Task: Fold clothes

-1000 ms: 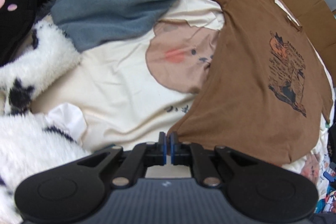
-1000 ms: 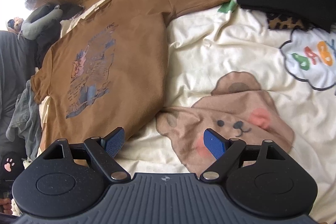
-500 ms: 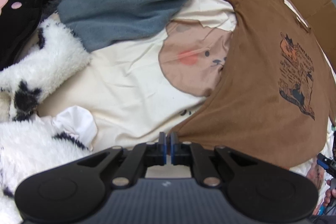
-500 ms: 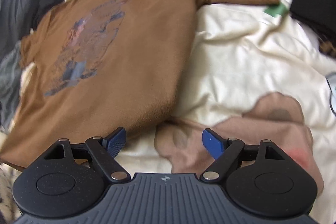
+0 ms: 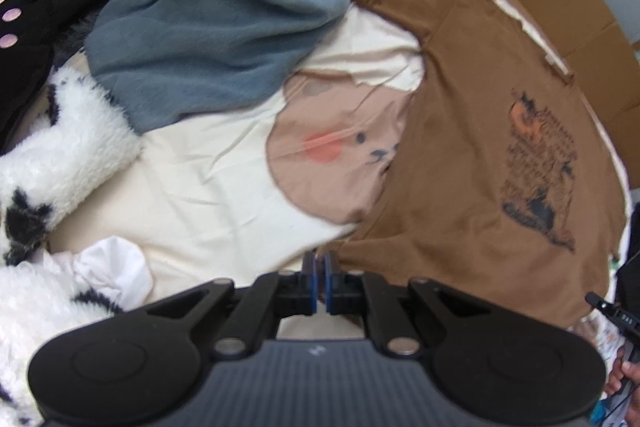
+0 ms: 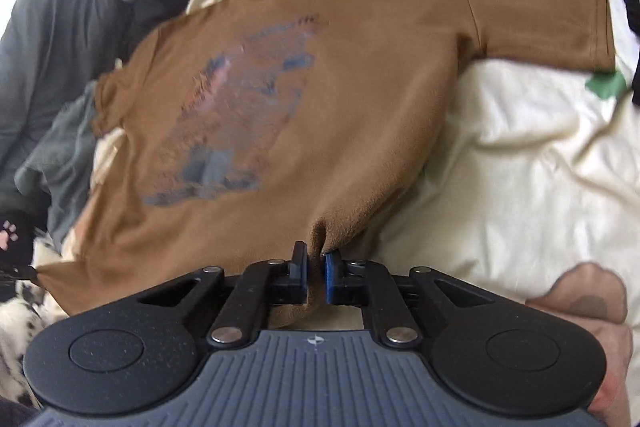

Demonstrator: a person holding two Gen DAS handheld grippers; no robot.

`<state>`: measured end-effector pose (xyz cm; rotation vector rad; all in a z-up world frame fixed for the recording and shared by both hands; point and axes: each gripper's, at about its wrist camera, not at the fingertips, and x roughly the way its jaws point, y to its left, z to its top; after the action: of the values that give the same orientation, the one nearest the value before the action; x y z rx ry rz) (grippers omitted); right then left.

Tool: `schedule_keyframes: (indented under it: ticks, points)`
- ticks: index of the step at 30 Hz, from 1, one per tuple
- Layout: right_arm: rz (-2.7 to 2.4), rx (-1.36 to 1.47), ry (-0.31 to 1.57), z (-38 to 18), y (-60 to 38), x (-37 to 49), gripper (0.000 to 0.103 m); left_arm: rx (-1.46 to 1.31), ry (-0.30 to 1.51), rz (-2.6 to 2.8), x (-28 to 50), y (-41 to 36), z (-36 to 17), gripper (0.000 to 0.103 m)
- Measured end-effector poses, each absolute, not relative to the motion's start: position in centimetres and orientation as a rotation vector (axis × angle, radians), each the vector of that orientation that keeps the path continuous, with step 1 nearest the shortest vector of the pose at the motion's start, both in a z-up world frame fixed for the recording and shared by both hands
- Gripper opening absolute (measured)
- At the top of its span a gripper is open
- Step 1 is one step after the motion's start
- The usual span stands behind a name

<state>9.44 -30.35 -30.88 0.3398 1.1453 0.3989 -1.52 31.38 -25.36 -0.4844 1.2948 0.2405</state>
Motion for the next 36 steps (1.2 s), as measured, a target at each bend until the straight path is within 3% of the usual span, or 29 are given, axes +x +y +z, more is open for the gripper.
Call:
schedule_keyframes:
  ticks: [13,25,27,31,32,36]
  points:
    - [0.432,0.336,1.098,-27.4,-26.6,18.5,0.007,-0.503,1.148,0.213,3.6,32.4,-21.5,0.003]
    - [0.369,0.302,1.136,-29.1,-24.6,26.4,0.007,-0.498,1.113,0.269,7.7,34.1,-23.1,0.003]
    - [0.370,0.308,1.140,-29.6,-24.0,27.4,0.012,-0.493,1.115,0.278,8.3,34.3,-23.8,0.003]
    - [0.390,0.377,1.142,-29.4,-23.9,27.7,0.049,-0.482,1.118,0.295,9.7,34.6,-25.3,0.003]
    - [0.402,0.387,1.132,-29.1,-23.9,27.4,0.054,-0.482,1.120,0.296,9.9,34.6,-25.6,0.003]
    - [0.431,0.379,1.107,-27.8,-24.3,25.7,0.054,-0.480,1.122,0.297,10.2,34.7,-26.1,0.003]
